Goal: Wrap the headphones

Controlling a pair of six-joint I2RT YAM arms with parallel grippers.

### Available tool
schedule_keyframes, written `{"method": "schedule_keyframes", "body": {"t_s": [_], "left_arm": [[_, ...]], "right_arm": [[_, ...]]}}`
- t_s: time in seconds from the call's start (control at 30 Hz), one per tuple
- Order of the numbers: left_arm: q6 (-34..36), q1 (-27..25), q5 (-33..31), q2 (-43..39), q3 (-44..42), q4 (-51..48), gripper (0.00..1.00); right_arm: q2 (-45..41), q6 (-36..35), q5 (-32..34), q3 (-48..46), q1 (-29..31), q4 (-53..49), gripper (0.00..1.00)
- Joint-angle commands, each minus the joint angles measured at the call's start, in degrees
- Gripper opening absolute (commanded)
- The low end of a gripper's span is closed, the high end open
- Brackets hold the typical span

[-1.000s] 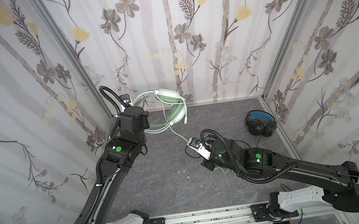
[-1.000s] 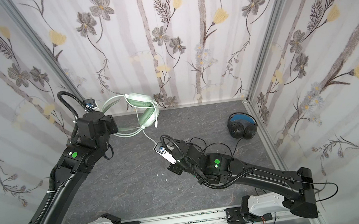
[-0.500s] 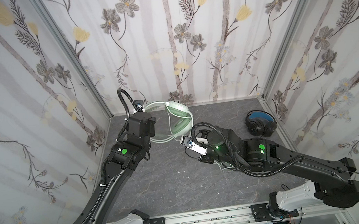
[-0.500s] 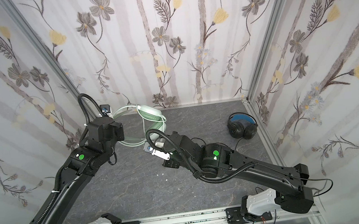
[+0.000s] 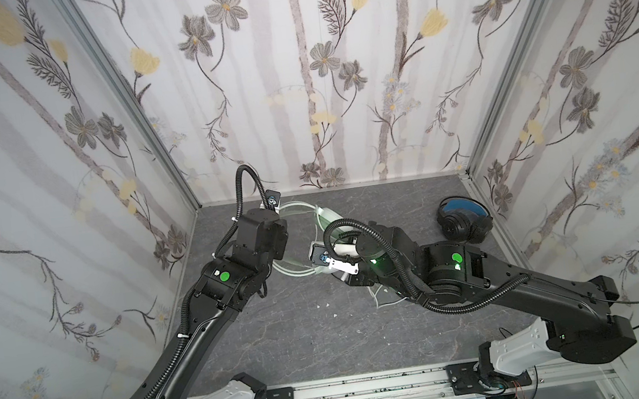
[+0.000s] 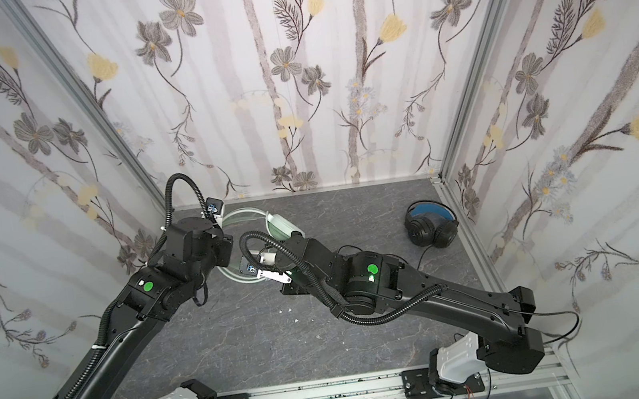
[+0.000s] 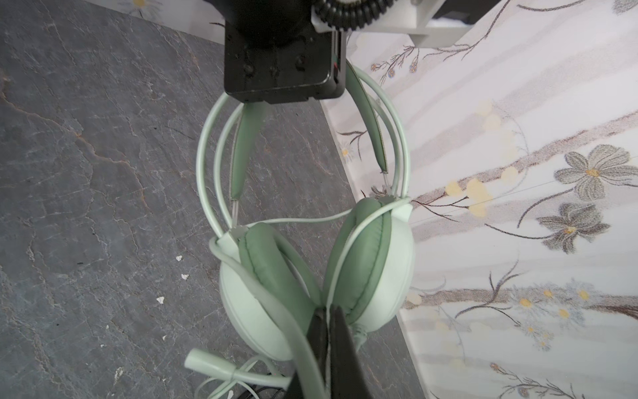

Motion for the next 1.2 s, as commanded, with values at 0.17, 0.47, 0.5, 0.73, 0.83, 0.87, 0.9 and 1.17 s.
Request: {"method": "schedule_keyframes", "body": {"t_s": [0.17,0.47,0.5,0.73,0.83,0.87,0.9,1.17], "left_arm": [[8.5,0.0,7.0,-1.4,-0.4,-1.9,0.0],[9.2,-0.1,14.0,-2.5,0.1,-5.7,0.0],[9.1,-0.1,14.4,-2.7,0.1,-6.0,0.0],[8.9,-0.7,18.8,-3.5,0.7,-7.5,0.0],[8.5,-0.8,20.8,-3.9,1.1,-7.8,0.0],[8.2,-1.0,21.2,-4.0,1.3,-8.0,0.0],[8.0,-1.1,21.5,-4.1,1.7,-8.3,0.0],[5.3,-1.8,25.3,-4.6,4.4,-8.5,0.0]], "right_arm": [[1.0,-3.2,9.4,0.0,-0.4,5.2,0.09],[0.8,-5.3,12.2,-0.6,-1.2,9.1,0.15],[0.8,-5.3,12.2,-0.6,-1.4,9.5,0.16],[1.1,-3.8,10.7,-0.6,-4.2,11.8,0.18],[1.1,-2.1,8.4,-0.7,-6.3,12.9,0.18],[1.1,-1.5,7.3,-0.9,-7.1,13.6,0.18],[1.1,-0.8,6.1,-1.3,-8.0,14.3,0.18],[1.1,2.6,-1.4,-3.6,-13.0,18.5,0.19]]}}
